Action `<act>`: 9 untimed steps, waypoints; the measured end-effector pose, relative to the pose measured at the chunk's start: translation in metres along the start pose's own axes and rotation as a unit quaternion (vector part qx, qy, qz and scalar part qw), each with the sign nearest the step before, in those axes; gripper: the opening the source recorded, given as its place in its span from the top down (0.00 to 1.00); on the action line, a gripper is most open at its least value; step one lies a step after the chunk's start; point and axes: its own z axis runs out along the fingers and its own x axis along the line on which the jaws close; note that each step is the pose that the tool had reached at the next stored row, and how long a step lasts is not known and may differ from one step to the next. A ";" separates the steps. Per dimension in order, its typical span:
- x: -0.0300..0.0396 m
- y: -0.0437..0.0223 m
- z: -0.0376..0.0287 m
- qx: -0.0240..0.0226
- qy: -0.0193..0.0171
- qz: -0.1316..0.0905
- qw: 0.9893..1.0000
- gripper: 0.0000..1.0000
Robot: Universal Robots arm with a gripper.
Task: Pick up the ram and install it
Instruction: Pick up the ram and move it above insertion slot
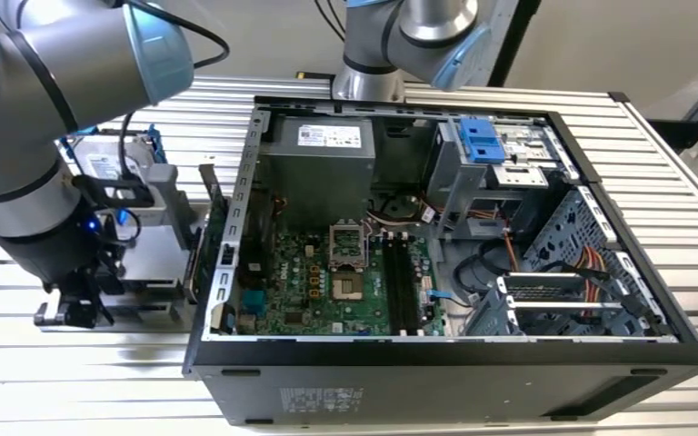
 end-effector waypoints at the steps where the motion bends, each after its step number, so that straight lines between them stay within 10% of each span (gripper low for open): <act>1: -0.0001 0.0001 0.0005 0.000 0.000 0.000 1.000 0.00; 9: -0.0004 0.0000 0.0045 -0.001 0.000 0.002 1.000 0.00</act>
